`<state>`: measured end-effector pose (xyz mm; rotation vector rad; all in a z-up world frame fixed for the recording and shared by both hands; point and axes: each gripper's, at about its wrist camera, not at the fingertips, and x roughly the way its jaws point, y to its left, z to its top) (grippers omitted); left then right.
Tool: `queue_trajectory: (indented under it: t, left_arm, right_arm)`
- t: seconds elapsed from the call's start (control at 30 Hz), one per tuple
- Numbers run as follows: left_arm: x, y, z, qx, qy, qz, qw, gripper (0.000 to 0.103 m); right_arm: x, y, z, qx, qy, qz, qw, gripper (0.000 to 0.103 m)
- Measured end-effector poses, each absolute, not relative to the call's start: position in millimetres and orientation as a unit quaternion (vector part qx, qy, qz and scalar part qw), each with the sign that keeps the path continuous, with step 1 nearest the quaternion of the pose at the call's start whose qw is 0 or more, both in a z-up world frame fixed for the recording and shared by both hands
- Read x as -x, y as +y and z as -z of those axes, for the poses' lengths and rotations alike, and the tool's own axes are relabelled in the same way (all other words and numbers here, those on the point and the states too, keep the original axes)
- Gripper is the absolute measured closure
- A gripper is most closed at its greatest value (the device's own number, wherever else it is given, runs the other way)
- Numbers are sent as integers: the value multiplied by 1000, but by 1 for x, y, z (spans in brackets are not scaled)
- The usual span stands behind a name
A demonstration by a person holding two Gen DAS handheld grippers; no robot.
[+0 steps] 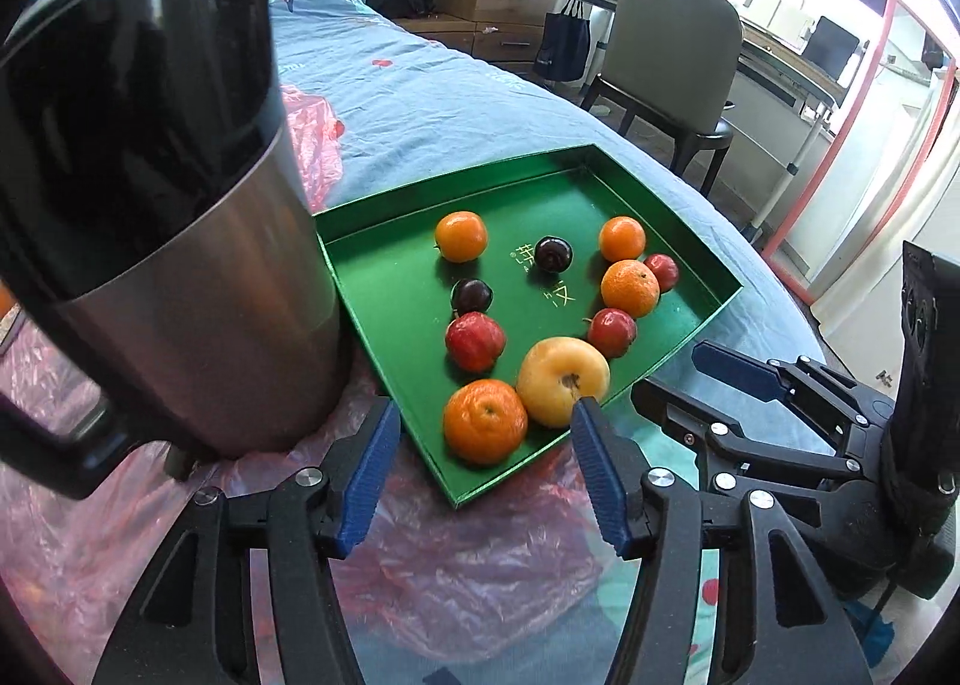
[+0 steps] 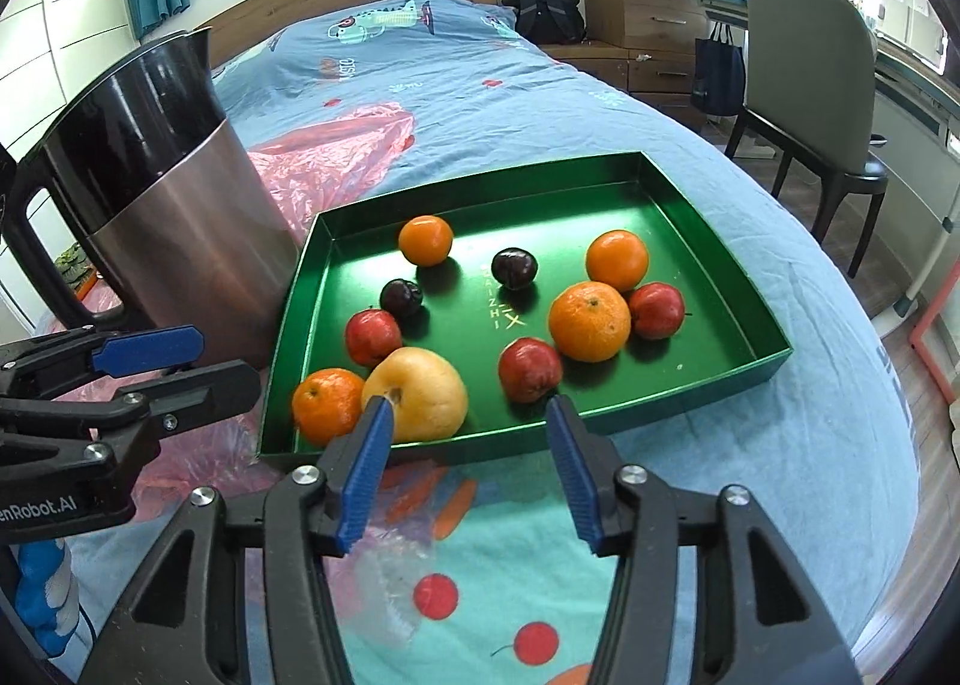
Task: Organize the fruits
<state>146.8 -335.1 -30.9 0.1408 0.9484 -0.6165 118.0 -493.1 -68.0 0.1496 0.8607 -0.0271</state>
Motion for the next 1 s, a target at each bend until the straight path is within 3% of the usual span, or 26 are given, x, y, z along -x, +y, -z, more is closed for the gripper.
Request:
queue_trajectory:
  t: [0.7,0.77,0.83,1.0]
  left_arm:
    - [-65,-177,33,-29,433,189,881,41]
    - [-60,-161,33,-28,432,176,884,35]
    - [-55,-144,32,-23,425,162,890,18]
    - [-41,-106,32,-27,413,128,901,14]
  right_arm:
    - [-65,-359,56,-15,414,-39,909,0]
    - [-62,-344,56,-9,412,-41,910,0]
    - [-60,-330,55,-1,409,-43,911,0]
    - [-54,-301,55,18,400,-40,915,0]
